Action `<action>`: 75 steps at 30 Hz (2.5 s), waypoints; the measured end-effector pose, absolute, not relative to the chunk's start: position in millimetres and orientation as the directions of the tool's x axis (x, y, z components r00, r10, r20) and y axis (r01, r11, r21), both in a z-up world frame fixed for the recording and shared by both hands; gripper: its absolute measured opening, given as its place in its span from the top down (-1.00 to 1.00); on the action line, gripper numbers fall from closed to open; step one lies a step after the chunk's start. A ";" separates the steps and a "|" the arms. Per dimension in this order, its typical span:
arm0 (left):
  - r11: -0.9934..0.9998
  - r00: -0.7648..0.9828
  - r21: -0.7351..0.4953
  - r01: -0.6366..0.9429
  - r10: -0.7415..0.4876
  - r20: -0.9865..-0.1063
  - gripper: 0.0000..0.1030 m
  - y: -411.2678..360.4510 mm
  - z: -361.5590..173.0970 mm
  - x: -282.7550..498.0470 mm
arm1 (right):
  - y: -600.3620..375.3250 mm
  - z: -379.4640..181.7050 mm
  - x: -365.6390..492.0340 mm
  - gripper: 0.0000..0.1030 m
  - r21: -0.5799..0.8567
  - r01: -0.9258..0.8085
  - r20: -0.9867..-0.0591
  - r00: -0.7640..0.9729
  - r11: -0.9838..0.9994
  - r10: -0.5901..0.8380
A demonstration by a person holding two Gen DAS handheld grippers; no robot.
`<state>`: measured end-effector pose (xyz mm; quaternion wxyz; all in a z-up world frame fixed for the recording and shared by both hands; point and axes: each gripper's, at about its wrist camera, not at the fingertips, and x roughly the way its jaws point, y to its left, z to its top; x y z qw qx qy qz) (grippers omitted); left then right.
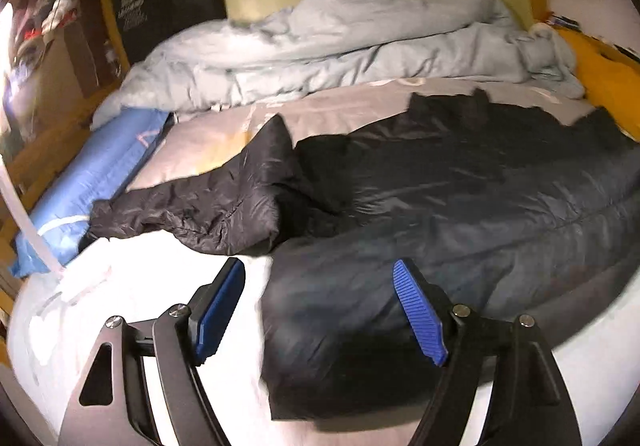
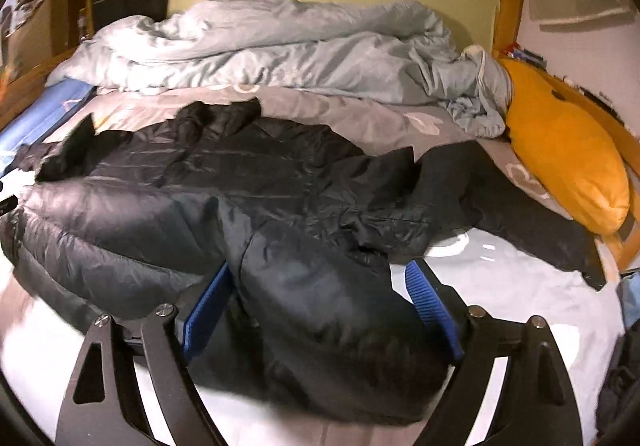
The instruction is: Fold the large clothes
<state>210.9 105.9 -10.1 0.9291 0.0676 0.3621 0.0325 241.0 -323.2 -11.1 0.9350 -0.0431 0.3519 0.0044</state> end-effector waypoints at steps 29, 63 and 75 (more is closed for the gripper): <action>0.997 0.743 -0.076 -0.031 -0.028 -0.668 0.88 134.5 -31.3 185.4 | -357.8 -49.5 265.9 0.62 0.141 -0.052 -0.682 0.719 0.989 0.135; 0.974 0.638 -0.222 -0.035 -0.150 -0.755 0.76 143.9 -47.2 141.5 | -390.1 -51.7 203.2 0.80 0.286 0.043 -0.738 0.647 0.957 0.191; 0.995 0.817 0.004 -0.101 0.085 -0.570 -0.37 132.1 -8.4 124.0 | -396.3 -15.5 189.4 0.10 0.178 0.074 -0.611 0.790 0.981 0.051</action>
